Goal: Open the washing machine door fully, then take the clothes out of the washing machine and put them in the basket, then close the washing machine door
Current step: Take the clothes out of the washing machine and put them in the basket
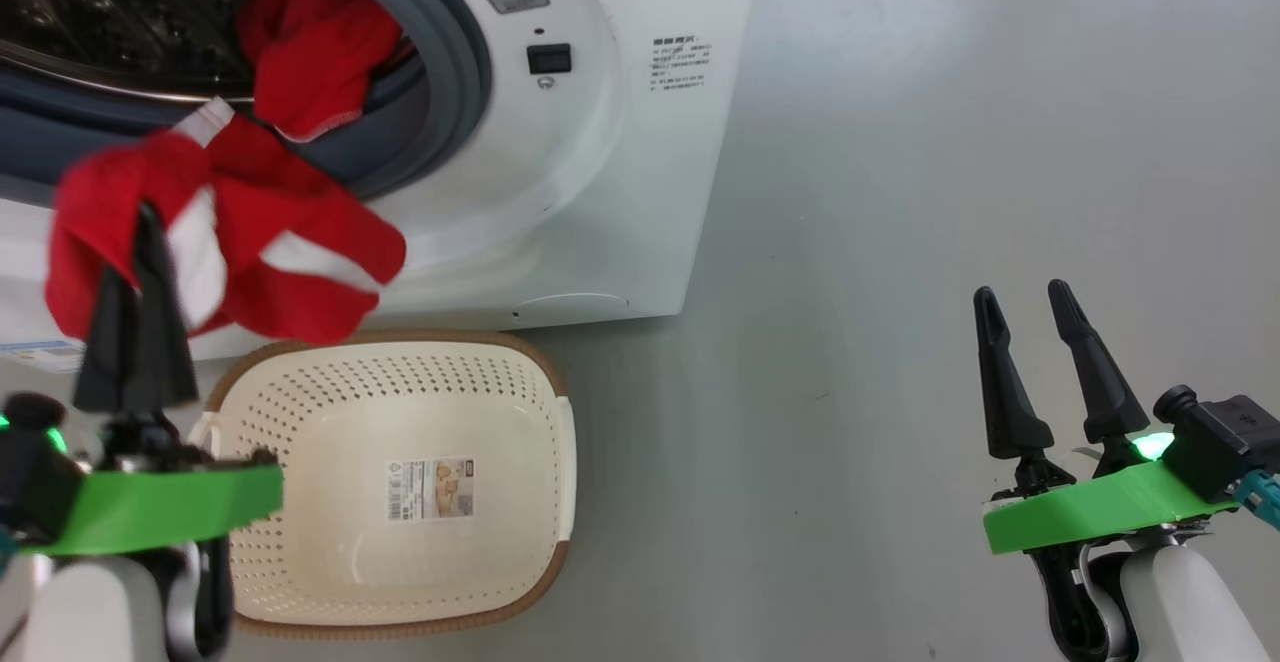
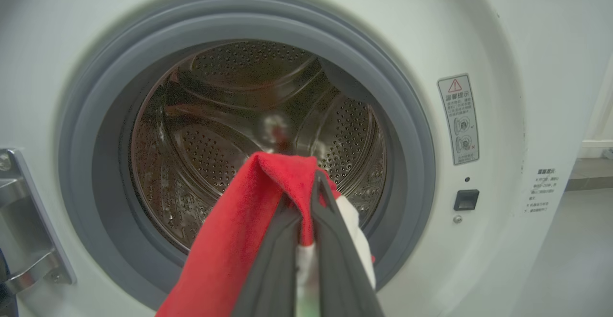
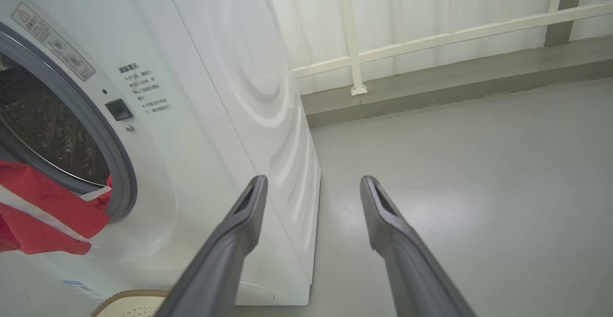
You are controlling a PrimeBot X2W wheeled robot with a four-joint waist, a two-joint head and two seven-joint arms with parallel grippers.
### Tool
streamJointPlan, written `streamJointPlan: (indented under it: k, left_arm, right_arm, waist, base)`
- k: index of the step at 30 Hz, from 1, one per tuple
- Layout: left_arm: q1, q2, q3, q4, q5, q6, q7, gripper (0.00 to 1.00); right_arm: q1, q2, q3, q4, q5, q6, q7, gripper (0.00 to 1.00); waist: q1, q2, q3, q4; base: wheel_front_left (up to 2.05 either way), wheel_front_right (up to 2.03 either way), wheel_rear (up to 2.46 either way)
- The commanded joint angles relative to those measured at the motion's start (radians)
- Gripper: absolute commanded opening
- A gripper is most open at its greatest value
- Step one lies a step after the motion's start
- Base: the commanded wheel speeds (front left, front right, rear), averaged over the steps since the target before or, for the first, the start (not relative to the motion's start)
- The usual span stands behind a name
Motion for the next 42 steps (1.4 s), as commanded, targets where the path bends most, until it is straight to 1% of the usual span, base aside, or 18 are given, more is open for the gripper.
streamJointPlan:
  k: [1,7,18,27,31,36,42]
  left_arm:
    - [0.026,0.02,0.02,-0.005,0.001,-0.005,-0.005,0.0]
    - [0.061,0.012,-0.022,0.117,-0.007,-0.005,-0.005,0.0]
    - [0.013,0.014,-0.056,0.359,0.008,-0.005,-0.005,0.0]
    - [-0.073,0.016,-0.091,0.583,0.019,-0.006,-0.005,0.0]
    - [-0.133,0.023,-0.086,0.695,0.024,-0.006,-0.005,0.0]
    - [-0.181,0.032,-0.087,0.763,0.019,-0.006,-0.005,0.0]
    - [-0.259,0.042,-0.143,0.882,-0.012,-0.006,-0.005,0.0]
  right_arm:
    - [0.001,-0.001,0.021,-0.027,-0.006,0.007,-0.006,1.0]
    - [-0.009,-0.001,0.023,-0.033,-0.006,0.007,-0.006,1.0]
    - [-0.052,0.0,0.025,-0.049,-0.006,0.007,-0.006,1.0]
    - [-0.083,0.001,0.025,-0.061,0.007,0.007,-0.006,1.0]
    - [-0.1,0.001,0.027,-0.068,0.014,0.007,-0.006,1.0]
    - [-0.116,0.001,0.025,-0.076,0.015,0.007,-0.006,1.0]
    - [-0.134,0.001,0.032,-0.085,0.013,0.007,-0.006,1.0]
  waist:
    - [0.0,0.0,0.006,-0.002]
    - [0.0,0.0,0.04,-0.002]
    - [0.0,0.0,0.144,-0.025]
    - [0.0,0.0,0.225,-0.042]
    - [0.0,0.0,0.263,-0.045]
    - [0.0,0.0,0.293,-0.046]
    - [0.0,0.0,0.346,-0.045]
  base:
    - [0.0,0.0,0.0]
    - [0.0,0.0,0.0]
    - [0.0,0.0,0.0]
    - [0.0,0.0,0.0]
    - [0.0,0.0,0.0]
    - [0.0,0.0,0.0]
    - [0.0,0.0,0.0]
